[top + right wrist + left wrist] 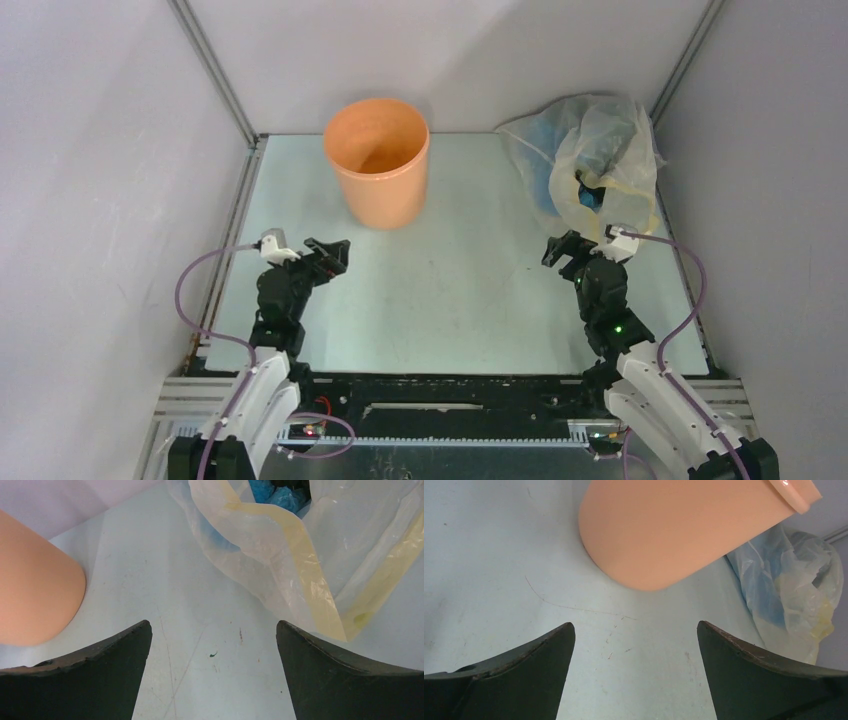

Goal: Put the trash bags into the trash bin

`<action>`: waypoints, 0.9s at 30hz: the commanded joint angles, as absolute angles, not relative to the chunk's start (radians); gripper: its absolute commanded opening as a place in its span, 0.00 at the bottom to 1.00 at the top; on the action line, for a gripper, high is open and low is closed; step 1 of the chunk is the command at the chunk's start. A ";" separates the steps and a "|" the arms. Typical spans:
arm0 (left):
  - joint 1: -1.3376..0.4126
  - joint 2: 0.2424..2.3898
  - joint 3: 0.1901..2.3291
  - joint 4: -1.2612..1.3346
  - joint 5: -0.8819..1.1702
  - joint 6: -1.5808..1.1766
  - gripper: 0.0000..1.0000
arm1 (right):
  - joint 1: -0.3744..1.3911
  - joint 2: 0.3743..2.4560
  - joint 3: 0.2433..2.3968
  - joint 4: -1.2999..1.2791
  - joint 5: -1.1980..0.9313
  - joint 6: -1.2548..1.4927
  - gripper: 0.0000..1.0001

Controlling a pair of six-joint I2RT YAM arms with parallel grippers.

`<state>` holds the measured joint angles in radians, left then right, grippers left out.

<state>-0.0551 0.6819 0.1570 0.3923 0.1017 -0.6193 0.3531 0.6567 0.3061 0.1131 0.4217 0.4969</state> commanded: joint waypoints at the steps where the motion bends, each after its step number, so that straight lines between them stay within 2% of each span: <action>1: -0.058 0.645 0.191 0.390 0.080 -0.607 1.00 | 0.354 0.662 0.328 0.128 0.411 0.522 0.98; 6: -0.058 0.626 0.186 0.371 0.041 -0.611 1.00 | 0.334 0.694 0.330 0.186 0.394 0.521 0.95; 9: -0.058 0.626 0.187 0.373 0.056 -0.610 1.00 | 0.252 0.730 0.394 0.136 0.225 0.554 0.91; 12: -0.062 0.639 0.184 0.398 0.093 -0.609 0.99 | 0.156 0.797 0.495 0.081 0.105 0.562 0.83; 20: -0.086 0.707 0.188 0.494 0.206 -0.592 0.99 | 0.062 1.043 0.742 0.007 0.083 0.514 0.84; 27: -0.110 0.692 0.187 0.499 0.205 -0.572 0.99 | 0.040 1.263 0.945 -0.047 0.095 0.462 0.85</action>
<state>-0.0982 0.7105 0.1570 0.4473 0.1852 -0.6079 0.0486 1.1820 0.8379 -0.0048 0.0975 0.5034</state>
